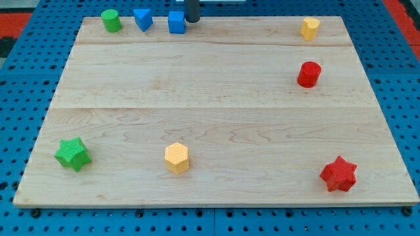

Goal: Place the green star at the bottom of green circle

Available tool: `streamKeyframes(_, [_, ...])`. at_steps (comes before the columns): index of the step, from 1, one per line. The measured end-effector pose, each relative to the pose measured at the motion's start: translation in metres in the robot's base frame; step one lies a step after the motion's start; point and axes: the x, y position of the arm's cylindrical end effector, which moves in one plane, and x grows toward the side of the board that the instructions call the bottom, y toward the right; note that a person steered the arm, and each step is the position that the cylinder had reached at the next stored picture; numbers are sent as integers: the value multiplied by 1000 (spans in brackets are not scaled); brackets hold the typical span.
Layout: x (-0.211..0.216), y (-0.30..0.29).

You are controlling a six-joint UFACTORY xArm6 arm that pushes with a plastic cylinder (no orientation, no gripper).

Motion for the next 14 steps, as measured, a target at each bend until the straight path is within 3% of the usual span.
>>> streamKeyframes(1, [84,59])
streamKeyframes(2, [173,59])
streamKeyframes(4, [268,17])
streamKeyframes(7, [388,-148])
streamKeyframes(8, [382,-225])
streamKeyframes(9, [335,-226])
streamKeyframes(10, [312,-189])
streamKeyframes(11, [313,-189])
streamKeyframes(13, [385,-201])
streamKeyframes(14, [390,-178])
